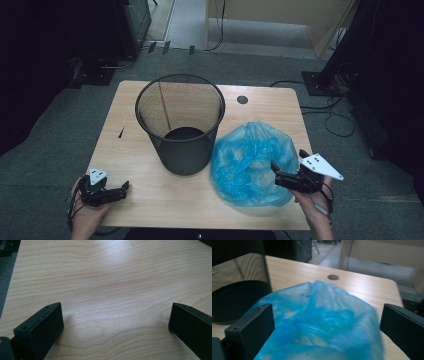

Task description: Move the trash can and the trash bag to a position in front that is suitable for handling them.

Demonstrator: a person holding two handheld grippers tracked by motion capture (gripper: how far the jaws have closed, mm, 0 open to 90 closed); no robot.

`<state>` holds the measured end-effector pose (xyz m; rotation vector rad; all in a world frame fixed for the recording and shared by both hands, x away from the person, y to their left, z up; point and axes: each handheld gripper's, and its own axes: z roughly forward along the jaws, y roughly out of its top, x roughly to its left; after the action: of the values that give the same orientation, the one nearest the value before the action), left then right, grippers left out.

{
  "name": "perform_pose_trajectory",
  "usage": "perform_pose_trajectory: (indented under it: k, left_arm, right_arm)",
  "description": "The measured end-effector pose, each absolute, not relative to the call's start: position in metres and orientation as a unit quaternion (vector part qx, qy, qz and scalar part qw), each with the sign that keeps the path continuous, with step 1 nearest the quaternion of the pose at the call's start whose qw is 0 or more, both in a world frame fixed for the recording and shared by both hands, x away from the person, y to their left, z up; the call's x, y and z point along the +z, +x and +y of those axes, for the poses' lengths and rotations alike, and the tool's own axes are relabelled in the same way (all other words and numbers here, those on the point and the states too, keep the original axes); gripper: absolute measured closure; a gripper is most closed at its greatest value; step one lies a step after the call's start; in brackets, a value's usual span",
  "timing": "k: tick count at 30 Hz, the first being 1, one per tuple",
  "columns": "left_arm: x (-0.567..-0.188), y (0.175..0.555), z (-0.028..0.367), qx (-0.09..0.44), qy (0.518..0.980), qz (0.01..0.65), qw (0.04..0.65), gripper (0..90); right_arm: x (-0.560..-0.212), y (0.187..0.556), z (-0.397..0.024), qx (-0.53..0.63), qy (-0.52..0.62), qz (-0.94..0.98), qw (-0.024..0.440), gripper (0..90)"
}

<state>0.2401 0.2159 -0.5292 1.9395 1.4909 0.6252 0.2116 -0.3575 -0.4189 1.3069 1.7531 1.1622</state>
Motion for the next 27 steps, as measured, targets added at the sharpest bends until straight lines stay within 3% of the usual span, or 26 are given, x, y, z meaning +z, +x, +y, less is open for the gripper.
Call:
perform_pose_trajectory:
  k: [9,27]
  left_arm:
    - [-0.529,0.24,0.216,0.235,0.732,0.562,0.304,0.2]
    - [-0.529,0.24,0.216,0.235,0.733,0.562,0.304,0.1]
  right_arm:
    - [-0.445,0.247,-0.319,0.408,0.489,0.707,0.308,0.0]
    - [-0.526,0.285,-0.313,0.322,0.564,0.722,0.239,0.9]
